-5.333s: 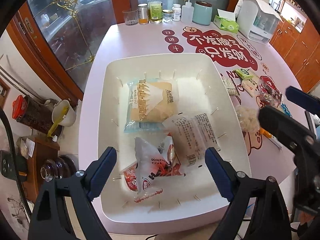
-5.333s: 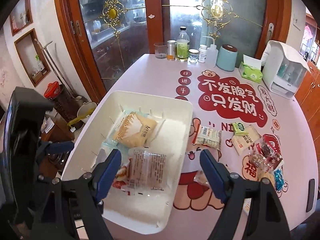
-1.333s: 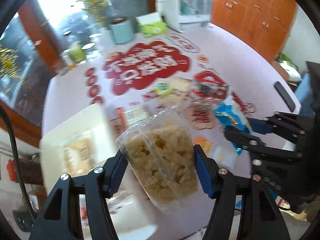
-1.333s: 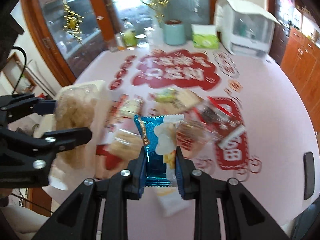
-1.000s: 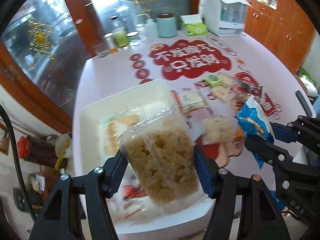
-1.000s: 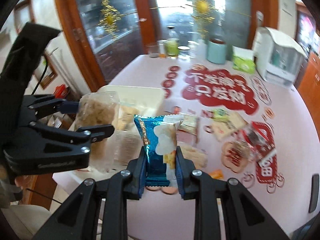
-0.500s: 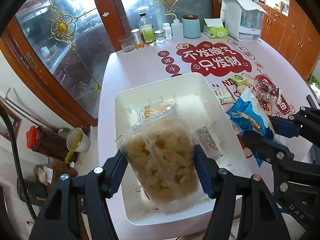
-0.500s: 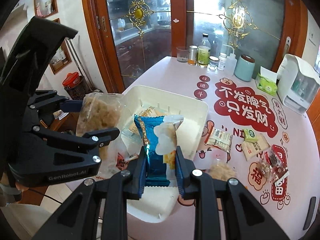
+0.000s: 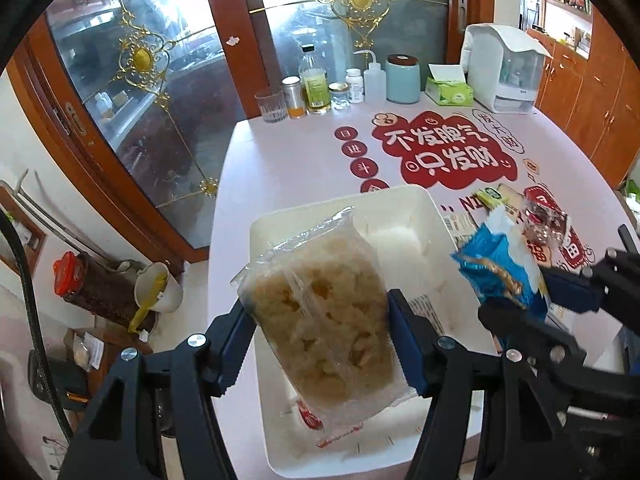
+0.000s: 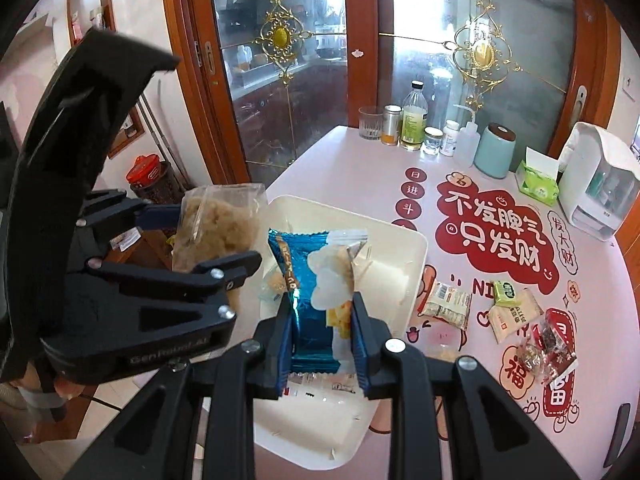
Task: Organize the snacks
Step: 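Open both tools to drop the rice cake bag and blue snack into the tray, then withdraw both open tools from the tray toward the remaining snacks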
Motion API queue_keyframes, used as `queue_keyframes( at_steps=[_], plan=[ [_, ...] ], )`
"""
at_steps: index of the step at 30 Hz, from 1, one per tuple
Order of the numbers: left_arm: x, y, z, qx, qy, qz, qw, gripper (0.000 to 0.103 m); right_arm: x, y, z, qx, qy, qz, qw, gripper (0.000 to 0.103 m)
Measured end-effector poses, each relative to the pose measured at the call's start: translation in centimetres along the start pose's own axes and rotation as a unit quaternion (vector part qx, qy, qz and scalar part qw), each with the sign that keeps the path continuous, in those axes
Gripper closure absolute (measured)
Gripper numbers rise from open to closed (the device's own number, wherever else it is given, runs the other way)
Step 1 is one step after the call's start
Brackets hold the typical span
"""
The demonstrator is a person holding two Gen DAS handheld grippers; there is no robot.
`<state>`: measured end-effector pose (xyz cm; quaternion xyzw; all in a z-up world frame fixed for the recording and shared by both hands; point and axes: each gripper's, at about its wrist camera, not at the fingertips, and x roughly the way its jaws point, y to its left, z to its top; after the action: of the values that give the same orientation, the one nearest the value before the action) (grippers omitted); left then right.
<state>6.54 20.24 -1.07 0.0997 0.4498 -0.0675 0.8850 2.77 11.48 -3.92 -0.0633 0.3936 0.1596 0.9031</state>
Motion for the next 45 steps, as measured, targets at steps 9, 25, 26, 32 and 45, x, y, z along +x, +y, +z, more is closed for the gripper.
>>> queue_keyframes(
  at_steps=[9, 25, 26, 32, 45],
  plan=[
    [0.9, 1.0, 1.0, -0.020, -0.022, 0.035, 0.9989, 0.006, 1.5, 0.4, -0.5, -0.009, 0.038, -0.008, 0.999, 0.036],
    [1.5, -1.2, -0.6, -0.011, -0.010, 0.015, 0.9998, 0.005, -0.1, -1.1, -2.2, 0.005, 0.030, -0.040, 0.999, 0.032],
    [1.4, -1.6, -0.6, -0.005, -0.012, 0.019, 0.9997, 0.005, -0.4, -1.5, -2.4, 0.010, 0.026, -0.044, 0.999, 0.032],
    [1.4, -3.8, -0.7, 0.010, -0.010, 0.002, 0.9999, 0.005, -1.9, -4.4, -3.2, 0.062, 0.013, -0.064, 0.996, 0.032],
    [0.8, -12.2, 0.3, 0.079, -0.015, -0.057, 0.9952, 0.005, -4.4, -10.0, -6.2, 0.137, 0.013, -0.102, 0.985, 0.032]
  ],
)
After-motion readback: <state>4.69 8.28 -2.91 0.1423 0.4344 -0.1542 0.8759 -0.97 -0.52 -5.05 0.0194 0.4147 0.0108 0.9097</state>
